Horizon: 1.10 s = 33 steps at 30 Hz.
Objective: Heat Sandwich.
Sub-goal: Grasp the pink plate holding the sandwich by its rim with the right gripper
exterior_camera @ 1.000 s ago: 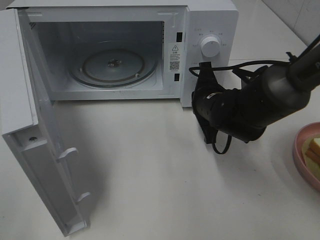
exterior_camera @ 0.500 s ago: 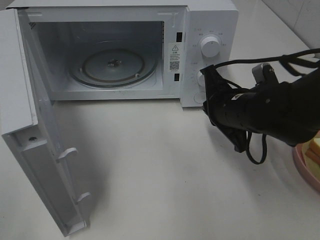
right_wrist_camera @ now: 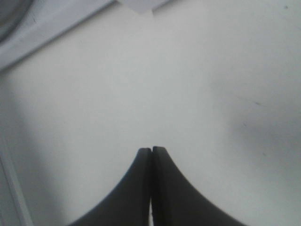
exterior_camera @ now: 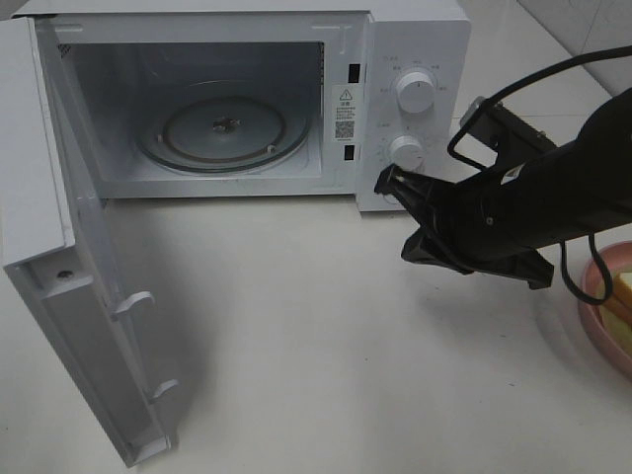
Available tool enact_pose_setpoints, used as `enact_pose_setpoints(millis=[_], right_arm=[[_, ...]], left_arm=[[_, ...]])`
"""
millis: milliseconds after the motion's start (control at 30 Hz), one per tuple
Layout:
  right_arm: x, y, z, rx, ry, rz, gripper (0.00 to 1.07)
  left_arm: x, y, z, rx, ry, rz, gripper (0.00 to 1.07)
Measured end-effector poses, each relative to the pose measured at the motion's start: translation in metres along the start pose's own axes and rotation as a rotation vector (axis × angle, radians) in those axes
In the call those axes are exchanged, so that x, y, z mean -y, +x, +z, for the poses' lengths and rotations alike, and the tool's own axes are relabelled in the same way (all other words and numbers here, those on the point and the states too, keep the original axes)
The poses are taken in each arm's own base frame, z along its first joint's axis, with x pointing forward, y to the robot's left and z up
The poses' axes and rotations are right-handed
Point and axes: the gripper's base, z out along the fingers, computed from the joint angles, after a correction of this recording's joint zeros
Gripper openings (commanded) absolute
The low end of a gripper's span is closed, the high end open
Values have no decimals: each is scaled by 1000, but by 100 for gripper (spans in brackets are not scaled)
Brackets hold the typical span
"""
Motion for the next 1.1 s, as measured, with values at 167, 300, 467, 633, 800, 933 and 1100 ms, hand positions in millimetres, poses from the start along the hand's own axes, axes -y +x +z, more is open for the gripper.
enact_pose_setpoints(millis=[167,300,467,633,800,933,1100], right_arm=[[3,2,-4,-137,76,-175,1],[4,3,-10,-231,136,-348,3],[6,3,-17,-352,192,-569,5],[5,2,-25,-453,220,-656,8],[3,0,-32,-501,237,-707,13],[2,-2,-46,-535,256,-762,26],[0,-4,-58,-510,256,-799,51]], left_arm=[[0,0,0,0,0,0,98],[0,0,0,0,0,0,98],[0,0,0,0,0,0,98],[0,0,0,0,0,0,98],[0,0,0,0,0,0,98],[0,0,0,0,0,0,98],[0,0,0,0,0,0,98]])
